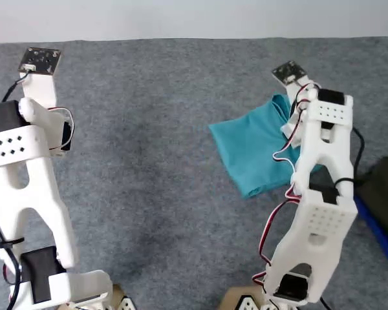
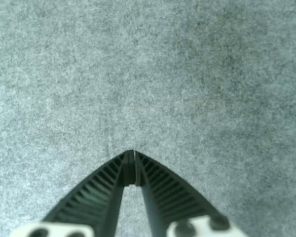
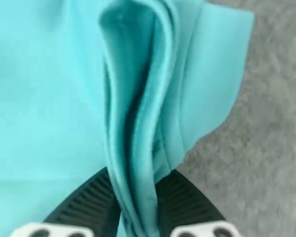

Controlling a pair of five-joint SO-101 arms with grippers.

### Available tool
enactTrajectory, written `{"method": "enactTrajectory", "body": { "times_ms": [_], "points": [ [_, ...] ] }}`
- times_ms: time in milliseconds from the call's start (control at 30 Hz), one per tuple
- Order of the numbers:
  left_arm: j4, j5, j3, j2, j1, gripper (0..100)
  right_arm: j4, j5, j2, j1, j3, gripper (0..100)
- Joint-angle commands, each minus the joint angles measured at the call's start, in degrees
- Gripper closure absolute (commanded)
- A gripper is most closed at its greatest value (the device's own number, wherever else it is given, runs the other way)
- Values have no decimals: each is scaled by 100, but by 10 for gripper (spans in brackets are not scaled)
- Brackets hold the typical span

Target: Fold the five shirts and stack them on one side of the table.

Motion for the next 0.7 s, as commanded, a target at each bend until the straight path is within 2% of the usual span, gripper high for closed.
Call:
{"method": "enactTrajectory", "body": {
  "times_ms": [0, 67, 167, 267, 333, 667],
  "points": [
    [132, -26, -13, -264, -9, 994, -207, 70, 66, 84, -589, 908],
    [132, -35, -13, -264, -9, 994, -207, -475, 119, 84, -782, 846],
    [132, -35, -13, -264, -9, 994, -198, -1697, 119, 101, -993, 779],
    [132, -35, -13, -264, -9, 994, -145, -2840, 110, 75, -1204, 762],
    [132, -35, -13, -264, -9, 994, 145, -3305, 110, 75, -1468, 762],
    [132, -35, -13, -229, -18, 994, 3187, -6136, 110, -295, -3051, 762]
  ]
}}
